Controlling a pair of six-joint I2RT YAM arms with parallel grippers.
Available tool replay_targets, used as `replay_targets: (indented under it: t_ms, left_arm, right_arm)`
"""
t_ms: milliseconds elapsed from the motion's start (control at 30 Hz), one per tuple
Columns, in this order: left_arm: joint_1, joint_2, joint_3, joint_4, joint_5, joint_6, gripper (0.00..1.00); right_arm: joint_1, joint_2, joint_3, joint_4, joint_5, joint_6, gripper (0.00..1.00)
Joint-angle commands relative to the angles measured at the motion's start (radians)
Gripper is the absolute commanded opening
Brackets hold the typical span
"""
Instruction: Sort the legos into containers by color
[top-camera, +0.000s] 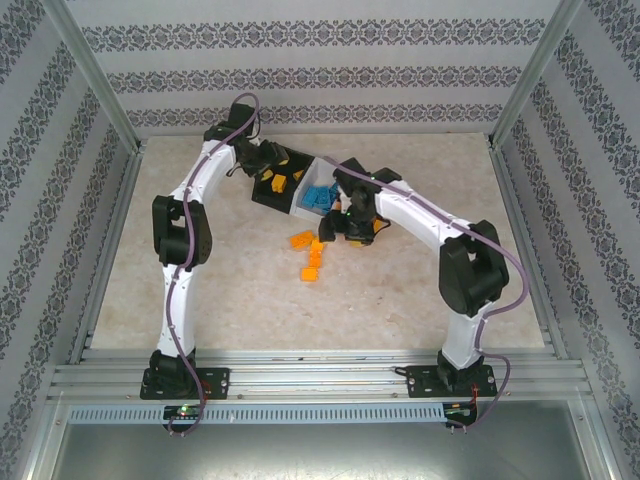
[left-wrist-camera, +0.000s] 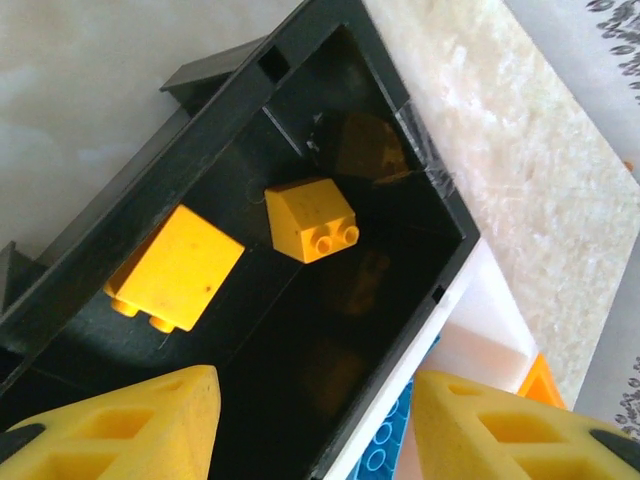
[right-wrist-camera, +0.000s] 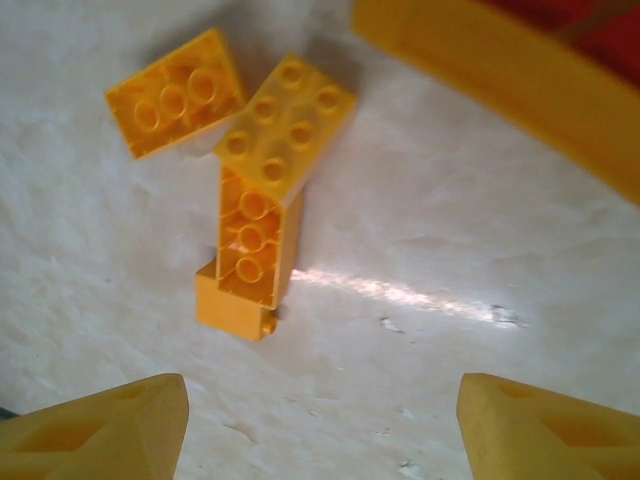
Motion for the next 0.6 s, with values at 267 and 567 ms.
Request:
replay_targets:
  t_ms: [267,567]
  left_arm:
    - [-0.003,-0.563,-0.606,0.047,-0.066,0.094,0.56]
    - [0.000,-0.795,-0.881,0.036,-0.025,0.148,0.56]
  right_arm:
    - [0.110,0.196,0.166,-0.083,0.063,-0.009,0.73]
    - [0.153,0.284,0.267,-0.151,0.193,0.120,0.72]
